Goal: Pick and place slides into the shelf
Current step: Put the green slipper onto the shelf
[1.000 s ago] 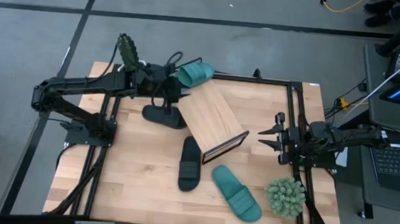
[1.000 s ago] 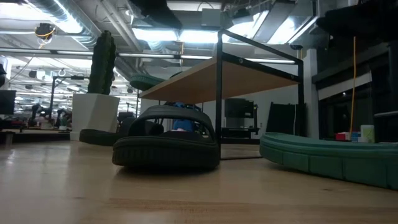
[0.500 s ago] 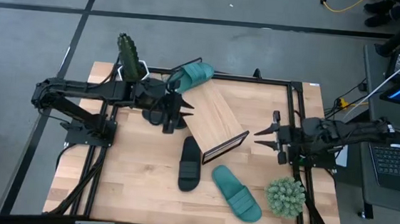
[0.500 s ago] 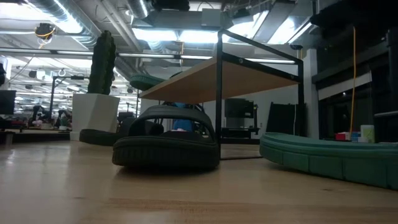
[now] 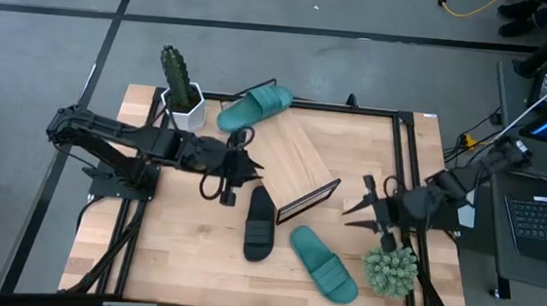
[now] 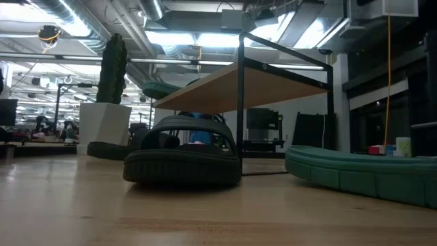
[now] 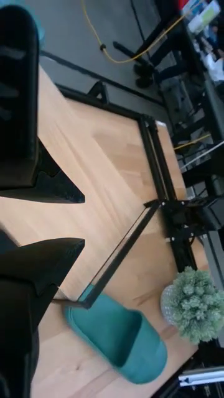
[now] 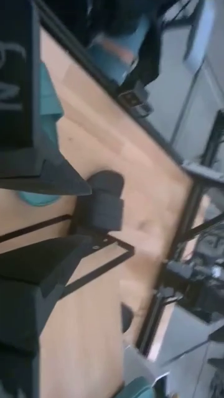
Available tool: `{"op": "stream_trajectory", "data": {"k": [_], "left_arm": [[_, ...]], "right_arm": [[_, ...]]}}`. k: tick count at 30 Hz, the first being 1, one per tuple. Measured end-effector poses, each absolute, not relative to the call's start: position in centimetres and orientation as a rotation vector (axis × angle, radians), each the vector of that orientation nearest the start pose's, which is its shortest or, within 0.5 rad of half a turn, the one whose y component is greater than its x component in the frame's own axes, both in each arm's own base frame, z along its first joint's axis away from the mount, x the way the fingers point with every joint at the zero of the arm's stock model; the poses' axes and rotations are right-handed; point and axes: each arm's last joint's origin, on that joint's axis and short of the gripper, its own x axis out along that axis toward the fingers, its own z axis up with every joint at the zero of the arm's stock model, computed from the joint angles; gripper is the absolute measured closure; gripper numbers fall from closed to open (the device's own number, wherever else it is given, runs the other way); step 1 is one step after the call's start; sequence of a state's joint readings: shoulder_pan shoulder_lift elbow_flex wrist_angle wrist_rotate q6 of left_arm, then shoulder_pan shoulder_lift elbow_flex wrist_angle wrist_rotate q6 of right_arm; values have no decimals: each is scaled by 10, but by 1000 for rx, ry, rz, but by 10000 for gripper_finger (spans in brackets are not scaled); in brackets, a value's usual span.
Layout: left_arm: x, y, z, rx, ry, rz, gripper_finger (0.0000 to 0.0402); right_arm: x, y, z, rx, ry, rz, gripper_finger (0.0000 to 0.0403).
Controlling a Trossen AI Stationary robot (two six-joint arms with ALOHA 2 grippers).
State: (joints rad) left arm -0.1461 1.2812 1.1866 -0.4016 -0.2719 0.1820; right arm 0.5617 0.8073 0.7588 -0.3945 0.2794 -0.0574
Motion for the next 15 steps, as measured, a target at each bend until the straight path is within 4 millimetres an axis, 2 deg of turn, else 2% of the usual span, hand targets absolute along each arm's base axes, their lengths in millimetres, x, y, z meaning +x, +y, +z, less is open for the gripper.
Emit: {"op": "stream_trajectory", "data": {"k": [7, 15], "left_arm": [[286, -50, 338, 271, 505, 38, 310], [302, -70, 313, 292, 584, -13, 310]], "right_arm": [[153, 124, 300, -298, 478, 213, 286], [157, 178, 300, -302, 510, 180, 286]]}}
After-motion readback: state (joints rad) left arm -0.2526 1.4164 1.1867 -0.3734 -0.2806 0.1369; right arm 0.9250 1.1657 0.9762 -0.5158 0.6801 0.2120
